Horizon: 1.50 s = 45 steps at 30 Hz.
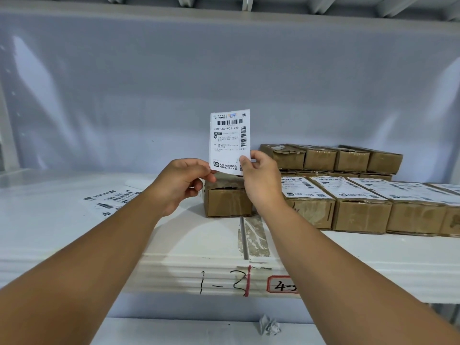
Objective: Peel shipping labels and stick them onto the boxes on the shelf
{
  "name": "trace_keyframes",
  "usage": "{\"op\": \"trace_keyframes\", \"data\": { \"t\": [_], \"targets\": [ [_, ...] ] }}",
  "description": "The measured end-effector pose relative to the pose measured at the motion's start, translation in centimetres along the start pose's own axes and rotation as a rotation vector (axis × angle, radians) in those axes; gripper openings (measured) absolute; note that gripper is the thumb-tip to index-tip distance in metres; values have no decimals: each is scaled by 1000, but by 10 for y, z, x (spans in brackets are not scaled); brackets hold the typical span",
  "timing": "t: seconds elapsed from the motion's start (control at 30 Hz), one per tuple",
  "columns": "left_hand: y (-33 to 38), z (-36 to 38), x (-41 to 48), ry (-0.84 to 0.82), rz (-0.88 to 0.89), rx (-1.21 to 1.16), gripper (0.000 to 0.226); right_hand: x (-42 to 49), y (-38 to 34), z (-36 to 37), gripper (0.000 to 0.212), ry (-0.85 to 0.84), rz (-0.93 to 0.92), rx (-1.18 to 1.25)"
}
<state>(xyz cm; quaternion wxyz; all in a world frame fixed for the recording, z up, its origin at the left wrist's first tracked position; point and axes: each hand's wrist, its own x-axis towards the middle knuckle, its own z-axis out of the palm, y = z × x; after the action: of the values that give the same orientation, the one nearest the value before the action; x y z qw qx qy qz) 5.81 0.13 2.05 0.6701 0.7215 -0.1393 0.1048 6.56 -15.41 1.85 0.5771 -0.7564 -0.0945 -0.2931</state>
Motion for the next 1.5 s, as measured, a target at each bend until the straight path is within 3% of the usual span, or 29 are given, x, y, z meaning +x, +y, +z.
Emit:
{"op": "trace_keyframes", "data": {
  "t": [0.1,0.33,0.4,0.53,0.67,0.83,1.03,1.27,1.5],
  "targets": [
    [0,-1,1,-6,3,-27,19,-2,-1,0,18,-8,-12,-11],
    [-2,-1,2,-69,-17,-21,28,-4,0,3,61,-69,-73,-89],
    [-2,0,1,-65,-12,-7,28,-5,1,4,52,-54,-132,-163],
    [-1,1,0,-25,10,-1,25,-10,-4,6,7,-107,-232,-256],
    [-1,-1,0,-13,28,9,26,-17,-8,6,11,-227,-258,-280],
    [-1,-2,-1,8,53,56,27,-14,-7,4,13,-208,-235,-227],
    [-2,0,0,12,79,106,9,-12,-7,6,15,-194,-247,-215],
    [-1,1,0,2,78,101,15,-11,-6,7,15,-185,-155,-136],
    [1,-1,2,66,28,-63,30,-5,-4,3,16,-14,-174,-119]
  ]
}}
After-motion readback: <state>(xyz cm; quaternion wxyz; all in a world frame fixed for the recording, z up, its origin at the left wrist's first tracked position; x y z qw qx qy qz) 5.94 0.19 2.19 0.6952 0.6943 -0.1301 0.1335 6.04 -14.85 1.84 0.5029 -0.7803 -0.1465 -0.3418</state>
